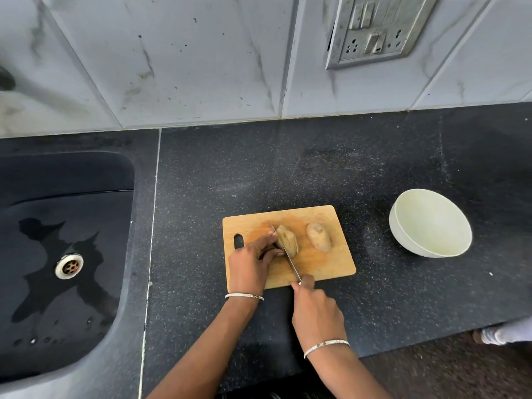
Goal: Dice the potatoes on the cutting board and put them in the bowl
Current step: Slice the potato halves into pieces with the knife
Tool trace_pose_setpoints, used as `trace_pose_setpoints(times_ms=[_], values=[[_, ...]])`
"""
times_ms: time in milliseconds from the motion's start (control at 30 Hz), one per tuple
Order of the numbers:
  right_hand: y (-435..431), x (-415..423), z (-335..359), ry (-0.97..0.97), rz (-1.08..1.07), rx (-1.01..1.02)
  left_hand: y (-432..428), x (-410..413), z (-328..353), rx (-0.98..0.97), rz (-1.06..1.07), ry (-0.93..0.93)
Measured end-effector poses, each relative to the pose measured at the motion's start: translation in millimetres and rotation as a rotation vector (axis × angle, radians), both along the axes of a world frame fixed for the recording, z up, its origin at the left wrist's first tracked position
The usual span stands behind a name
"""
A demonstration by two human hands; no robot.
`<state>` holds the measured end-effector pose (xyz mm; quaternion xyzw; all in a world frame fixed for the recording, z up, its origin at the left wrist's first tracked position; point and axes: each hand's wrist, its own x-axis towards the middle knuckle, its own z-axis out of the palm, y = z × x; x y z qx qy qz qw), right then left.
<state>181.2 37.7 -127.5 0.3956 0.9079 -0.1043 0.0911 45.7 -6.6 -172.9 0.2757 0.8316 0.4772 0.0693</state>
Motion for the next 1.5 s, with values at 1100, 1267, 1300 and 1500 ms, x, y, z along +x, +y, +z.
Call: trace_pose_setpoints(times_ms=[1100, 1267, 1300, 1500], values=[[32, 67, 13, 0.436, -0.182, -0.223, 48, -60, 67, -0.660, -0.937, 0.533], [34, 62, 15, 0.418, -0.194, -0.247, 36, -49, 65, -0.698, -0.647, 0.469], [34, 60, 14, 0.411, -0.192, -0.247, 34, -44, 65, -0.712, -0.549, 0.443], [34, 43, 8, 0.348, -0.161, -0.284, 28, -14, 62, -0.758, -0.106, 0.213]])
